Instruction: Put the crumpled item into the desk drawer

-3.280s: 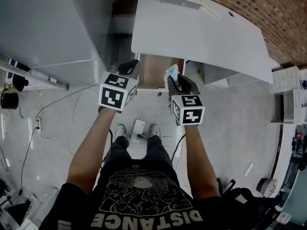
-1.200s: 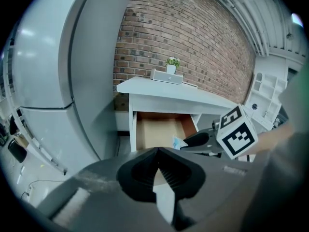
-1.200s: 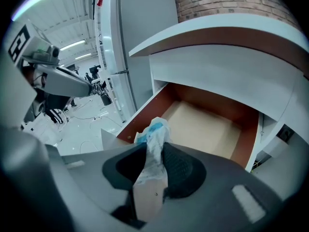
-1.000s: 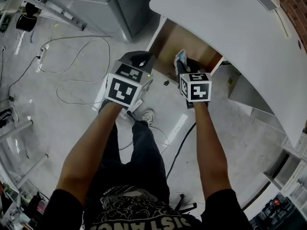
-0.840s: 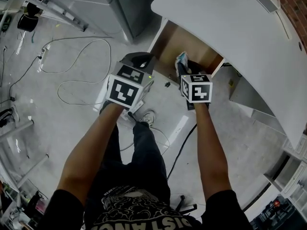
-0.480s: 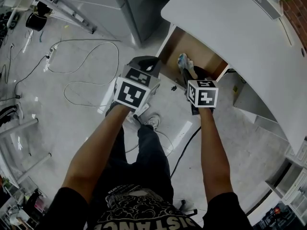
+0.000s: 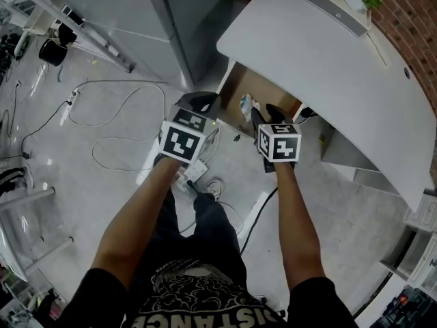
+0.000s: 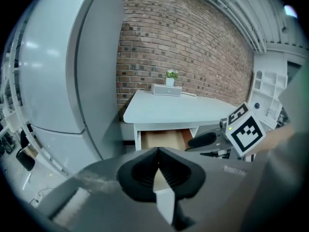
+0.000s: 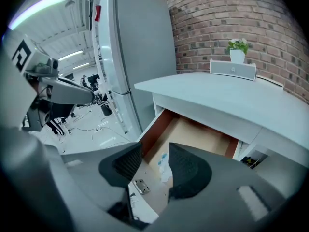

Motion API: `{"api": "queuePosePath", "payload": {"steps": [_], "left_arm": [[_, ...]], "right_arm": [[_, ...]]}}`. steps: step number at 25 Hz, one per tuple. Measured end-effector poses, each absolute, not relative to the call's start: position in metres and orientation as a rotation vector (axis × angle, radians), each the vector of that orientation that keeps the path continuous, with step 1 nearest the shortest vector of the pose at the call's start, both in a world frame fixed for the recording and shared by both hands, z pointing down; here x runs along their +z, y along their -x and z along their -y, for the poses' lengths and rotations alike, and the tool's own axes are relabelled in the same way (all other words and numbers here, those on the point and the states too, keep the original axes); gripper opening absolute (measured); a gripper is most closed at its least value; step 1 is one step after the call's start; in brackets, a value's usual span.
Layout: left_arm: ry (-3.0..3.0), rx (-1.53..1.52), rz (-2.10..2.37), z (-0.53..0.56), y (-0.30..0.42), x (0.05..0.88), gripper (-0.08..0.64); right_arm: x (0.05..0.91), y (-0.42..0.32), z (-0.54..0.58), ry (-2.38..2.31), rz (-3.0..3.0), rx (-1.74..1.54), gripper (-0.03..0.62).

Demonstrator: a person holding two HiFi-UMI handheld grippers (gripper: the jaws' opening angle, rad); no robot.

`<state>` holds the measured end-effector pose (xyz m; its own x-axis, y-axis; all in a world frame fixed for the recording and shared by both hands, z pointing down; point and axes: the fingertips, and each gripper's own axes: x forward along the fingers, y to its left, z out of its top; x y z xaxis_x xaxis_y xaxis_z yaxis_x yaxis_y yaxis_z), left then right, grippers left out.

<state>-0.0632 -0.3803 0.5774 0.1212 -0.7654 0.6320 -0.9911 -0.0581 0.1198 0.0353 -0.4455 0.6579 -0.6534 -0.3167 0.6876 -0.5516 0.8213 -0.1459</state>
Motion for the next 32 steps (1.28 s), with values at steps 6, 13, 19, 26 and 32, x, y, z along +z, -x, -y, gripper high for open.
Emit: {"api": "queuePosePath", "payload": {"steps": [6,13,19,26,32], "left_arm": [[-1.907,0.553,1.722,0.383,0.06,0.547,-0.002],[-1.94,0.539,1.757,0.382,0.057,0.51,-0.002],[-2.003,0.508,1.783,0.386,0.058,0.469,-0.001],[-2.091,0.467,1.772,0.385,0.059,0.428,-0.002],[-2.194,0.457,1.725,0.381,0.061,0.405,-0.002]], "right_arm": [[0.622,-0.044,0.443,-0.661,2.35,0.432,0.16],[0.581,-0.053,0.437,-0.701,2.389,0.449,0.155],[0.538,-0.058,0.433,-0.785,2.433,0.458,0.14],[0.491,-0.062,0.427,-0.9,2.466,0.448,0.12],[0.453,-0.07,0.417,-1.046,2.485,0.422,0.103]]}}
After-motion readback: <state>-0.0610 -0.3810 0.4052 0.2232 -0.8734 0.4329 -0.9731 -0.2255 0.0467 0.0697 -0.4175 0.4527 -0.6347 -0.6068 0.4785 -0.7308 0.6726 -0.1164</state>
